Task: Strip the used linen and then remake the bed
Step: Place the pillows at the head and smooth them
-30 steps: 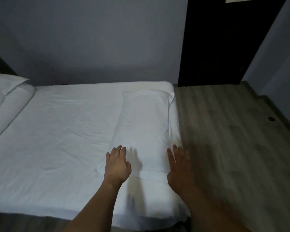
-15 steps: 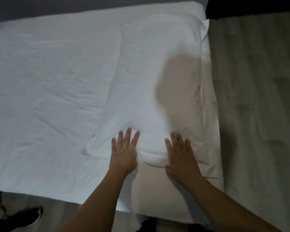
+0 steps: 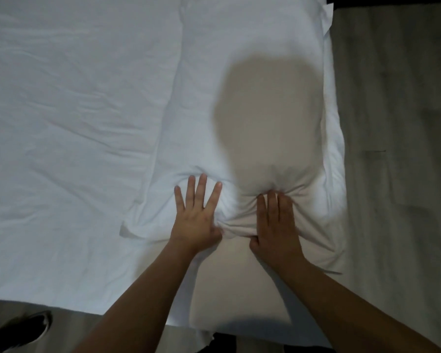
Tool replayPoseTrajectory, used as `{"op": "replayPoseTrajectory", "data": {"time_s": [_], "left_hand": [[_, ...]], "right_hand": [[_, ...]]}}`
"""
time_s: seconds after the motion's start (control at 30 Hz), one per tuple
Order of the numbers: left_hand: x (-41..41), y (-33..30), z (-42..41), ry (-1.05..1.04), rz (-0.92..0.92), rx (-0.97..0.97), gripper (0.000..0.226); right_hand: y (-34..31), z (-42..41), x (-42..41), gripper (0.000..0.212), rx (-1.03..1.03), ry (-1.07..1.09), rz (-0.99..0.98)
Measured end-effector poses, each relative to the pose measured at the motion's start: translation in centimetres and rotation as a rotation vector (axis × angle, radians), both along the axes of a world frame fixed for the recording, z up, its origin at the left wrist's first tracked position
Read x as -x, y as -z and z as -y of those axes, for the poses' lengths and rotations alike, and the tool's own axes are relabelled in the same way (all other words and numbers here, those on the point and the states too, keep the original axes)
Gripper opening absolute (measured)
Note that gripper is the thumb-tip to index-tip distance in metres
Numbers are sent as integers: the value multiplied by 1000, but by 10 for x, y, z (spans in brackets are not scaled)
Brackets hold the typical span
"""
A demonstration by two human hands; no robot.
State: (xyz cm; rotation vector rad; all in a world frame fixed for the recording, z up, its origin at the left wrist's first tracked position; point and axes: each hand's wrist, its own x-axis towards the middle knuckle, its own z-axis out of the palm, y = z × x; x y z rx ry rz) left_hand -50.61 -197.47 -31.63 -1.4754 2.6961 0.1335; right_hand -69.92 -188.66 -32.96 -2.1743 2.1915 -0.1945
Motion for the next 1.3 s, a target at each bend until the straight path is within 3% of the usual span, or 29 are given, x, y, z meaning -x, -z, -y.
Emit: {"op": "replayPoseTrajectory", "data": {"time_s": [0.13, 0.2, 0.43, 0.5, 0.63, 0.73, 0.87, 0.97, 1.1, 1.3], "left_hand": [[-5, -3, -9, -11, 44, -25, 131], [0, -4, -15, -67, 46, -9, 128], [14, -28, 26, -178, -94, 141, 107], [14, -35, 44, -123, -147, 179, 107], [10, -36, 71, 28, -267, 209, 80], [8, -35, 78, 82, -278, 162, 62], [14, -56, 83, 104, -266, 155, 54], [25, -95, 86, 87, -296, 167, 48], [43, -175, 90, 53, -288, 160, 74], [67, -305, 80, -96, -271, 70, 56]], "right_hand": [[-16, 38, 13, 36, 134, -40, -141], [-30, 58, 19, 23, 136, -93, -155], [-79, 63, 30, 38, 115, -232, -5], [-85, 63, 28, 40, 178, -170, -19], [-65, 68, 16, 60, 304, -47, -105], [-52, 84, 14, 76, 268, -4, -162], [-68, 99, 19, 88, 139, -20, -115], [-108, 106, 29, 95, 75, -42, -32], [-182, 116, 53, 79, 111, -73, 69], [-317, 115, 77, 71, 109, -102, 35]]}}
